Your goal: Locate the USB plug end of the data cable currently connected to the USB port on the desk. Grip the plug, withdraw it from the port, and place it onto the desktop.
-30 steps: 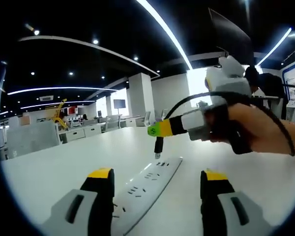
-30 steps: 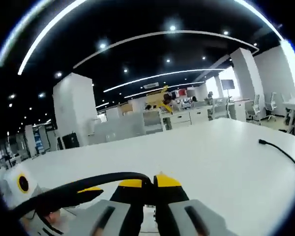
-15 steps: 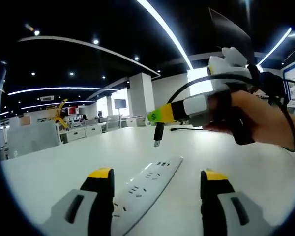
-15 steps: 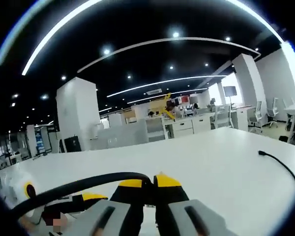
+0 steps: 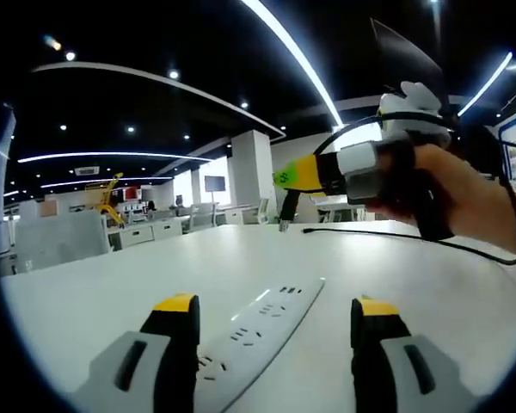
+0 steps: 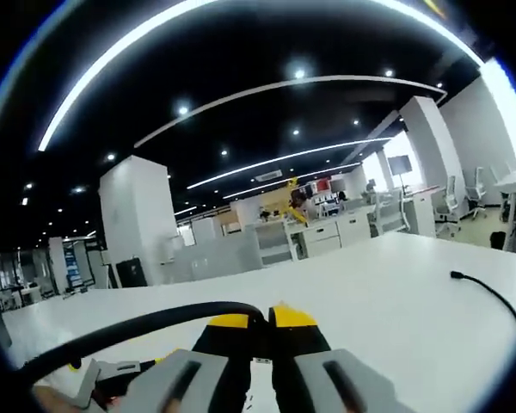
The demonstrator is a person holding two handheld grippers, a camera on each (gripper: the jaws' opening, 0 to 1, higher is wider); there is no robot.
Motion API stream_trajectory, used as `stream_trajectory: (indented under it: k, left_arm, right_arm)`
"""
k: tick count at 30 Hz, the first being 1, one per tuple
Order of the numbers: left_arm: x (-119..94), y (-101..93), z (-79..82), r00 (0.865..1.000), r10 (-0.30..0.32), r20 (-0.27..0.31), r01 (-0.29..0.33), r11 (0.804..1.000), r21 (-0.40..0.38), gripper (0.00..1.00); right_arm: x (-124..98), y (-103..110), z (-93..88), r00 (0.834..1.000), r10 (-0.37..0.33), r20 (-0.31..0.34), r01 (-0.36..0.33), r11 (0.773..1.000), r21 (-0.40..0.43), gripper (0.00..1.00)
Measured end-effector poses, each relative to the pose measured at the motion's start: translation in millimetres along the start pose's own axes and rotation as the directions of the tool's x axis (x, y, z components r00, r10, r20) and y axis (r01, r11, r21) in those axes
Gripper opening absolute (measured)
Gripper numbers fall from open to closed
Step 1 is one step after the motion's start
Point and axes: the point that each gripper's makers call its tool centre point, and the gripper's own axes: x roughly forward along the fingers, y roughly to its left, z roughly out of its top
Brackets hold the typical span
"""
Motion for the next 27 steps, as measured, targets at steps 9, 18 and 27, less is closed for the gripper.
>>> stream_trajectory:
  k: [9,18,27]
  left_arm:
    - [0.7,2.9,2.5,1.0,0.008,0.01,-0.008,1.0,-0.01,0.72]
    - [2.7,4.3,4.1,1.0,0.018,0.015,-0.018,1.0,-0.018,0.72]
    - [-0.4,2.1,2.7,1.0,0.02,-0.003,-0.02,0.999,-0.047,0.73]
  right_arm:
    - [1.9,5.0,3.1,1.0,-0.001,-0.001,0.001,0.999,-0.04,0.08]
    - [-8.4,-3.9,21.9,0.999,-0.018,0.039,0.021,0.998,-0.063,0.08]
    - [-12.0,5.9,18.9,1.0,0.005,0.014,-0.004,0.996,-0.09,0.08]
